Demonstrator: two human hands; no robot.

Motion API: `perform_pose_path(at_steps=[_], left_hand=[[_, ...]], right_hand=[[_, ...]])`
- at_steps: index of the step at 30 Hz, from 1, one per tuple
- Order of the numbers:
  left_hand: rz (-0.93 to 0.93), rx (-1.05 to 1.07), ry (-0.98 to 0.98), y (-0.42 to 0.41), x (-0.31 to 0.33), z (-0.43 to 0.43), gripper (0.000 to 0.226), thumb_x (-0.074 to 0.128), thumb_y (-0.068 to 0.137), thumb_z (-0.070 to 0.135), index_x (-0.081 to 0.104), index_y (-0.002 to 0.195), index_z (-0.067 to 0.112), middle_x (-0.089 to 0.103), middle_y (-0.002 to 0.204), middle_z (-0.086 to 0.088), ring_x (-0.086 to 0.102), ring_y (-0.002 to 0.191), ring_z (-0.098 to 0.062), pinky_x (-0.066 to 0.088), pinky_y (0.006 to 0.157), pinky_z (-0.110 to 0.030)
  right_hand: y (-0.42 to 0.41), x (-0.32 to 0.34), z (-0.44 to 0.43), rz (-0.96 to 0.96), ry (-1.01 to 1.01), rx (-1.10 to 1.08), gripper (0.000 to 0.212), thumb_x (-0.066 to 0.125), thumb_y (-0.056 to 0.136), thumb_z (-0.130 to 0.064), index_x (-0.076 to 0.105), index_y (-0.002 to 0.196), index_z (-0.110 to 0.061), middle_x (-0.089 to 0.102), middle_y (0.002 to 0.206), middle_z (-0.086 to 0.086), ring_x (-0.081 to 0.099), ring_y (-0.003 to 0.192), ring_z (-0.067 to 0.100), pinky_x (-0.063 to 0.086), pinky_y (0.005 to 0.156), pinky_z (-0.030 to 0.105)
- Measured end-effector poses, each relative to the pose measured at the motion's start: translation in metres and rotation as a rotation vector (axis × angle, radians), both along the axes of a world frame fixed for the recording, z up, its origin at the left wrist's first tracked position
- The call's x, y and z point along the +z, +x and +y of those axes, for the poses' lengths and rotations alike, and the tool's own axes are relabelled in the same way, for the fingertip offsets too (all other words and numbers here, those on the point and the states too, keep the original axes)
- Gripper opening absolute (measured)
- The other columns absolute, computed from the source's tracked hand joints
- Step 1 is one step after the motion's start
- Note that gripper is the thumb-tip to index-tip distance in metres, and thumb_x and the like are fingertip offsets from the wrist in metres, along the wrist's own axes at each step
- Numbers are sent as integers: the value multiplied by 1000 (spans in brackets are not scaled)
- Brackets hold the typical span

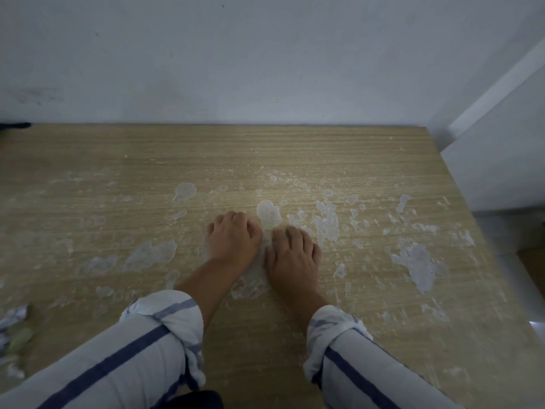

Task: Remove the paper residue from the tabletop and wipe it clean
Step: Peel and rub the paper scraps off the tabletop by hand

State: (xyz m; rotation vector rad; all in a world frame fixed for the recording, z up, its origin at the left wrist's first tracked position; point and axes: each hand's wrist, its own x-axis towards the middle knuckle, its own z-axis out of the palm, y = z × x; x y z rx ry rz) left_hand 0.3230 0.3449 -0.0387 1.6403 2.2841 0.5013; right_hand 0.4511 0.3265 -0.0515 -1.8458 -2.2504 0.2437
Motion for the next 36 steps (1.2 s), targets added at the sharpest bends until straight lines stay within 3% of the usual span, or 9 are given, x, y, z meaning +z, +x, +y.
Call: perform_pose_path(at_steps=[3,12,18,21,26,28,31,34,36], left_hand=[[57,3,-54,6,3,4,27,47,88,40,60,92,16,58,96,1,50,98,-21,32,90,-35],[36,8,-138,14,7,12,19,43,90,25,62,94,22,61,100,2,50,102,-21,32,94,-38],[-143,45,-34,10,7,2,12,46,89,21,52,79,26,56,90,9,49,97,-17,27,88,-33],[-301,68,18,1,8,-3,13,50,89,20,54,77,21,61,82,7,56,88,-18,35,91,-36],[-531,91,-12,-11,22,-17,12,53,92,25,61,86,17,64,79,2,61,77,-18,49,72,-35],[-586,91,-22,-16,27,-22,13,53,92,25,61,87,16,67,84,-3,62,79,-21,49,69,-33],[-632,98,-11,-24,33,-29,12,54,92,25,61,86,17,67,85,-2,60,75,-17,43,62,-25],[-638,101,14,-35,39,-39,10,57,91,24,61,82,20,62,74,4,52,63,-9,39,56,-20],[-635,114,20,-45,41,-47,11,58,90,24,60,79,21,58,68,8,49,59,-7,37,54,-20]], right_hand=[[0,0,0,-8,-3,-2,41,34,88,-40,52,118,-18,55,124,8,48,120,32,39,95,48],[1,1,-1,-14,-82,17,48,25,88,-41,44,127,-20,46,135,8,36,130,31,30,103,48],[2,1,1,-10,-80,26,45,31,89,-42,46,125,-19,47,134,9,37,129,32,30,102,49],[2,2,1,9,-95,22,50,27,88,-44,47,126,-18,46,135,10,36,130,33,29,103,50],[4,9,3,88,-181,-24,50,31,88,-46,48,129,-22,42,140,3,29,133,26,21,107,44],[2,17,6,219,-223,-94,41,44,88,-37,51,126,-22,44,136,0,32,129,22,21,106,41],[-12,34,8,588,-294,-131,38,54,87,-18,54,124,-18,51,126,0,45,119,17,34,102,35],[-32,51,1,892,-521,-143,40,53,88,-17,50,128,-21,54,118,-6,52,105,6,43,88,22],[-46,54,-5,978,-603,-174,34,55,88,-19,55,122,-21,58,109,-5,56,96,6,46,80,20]])
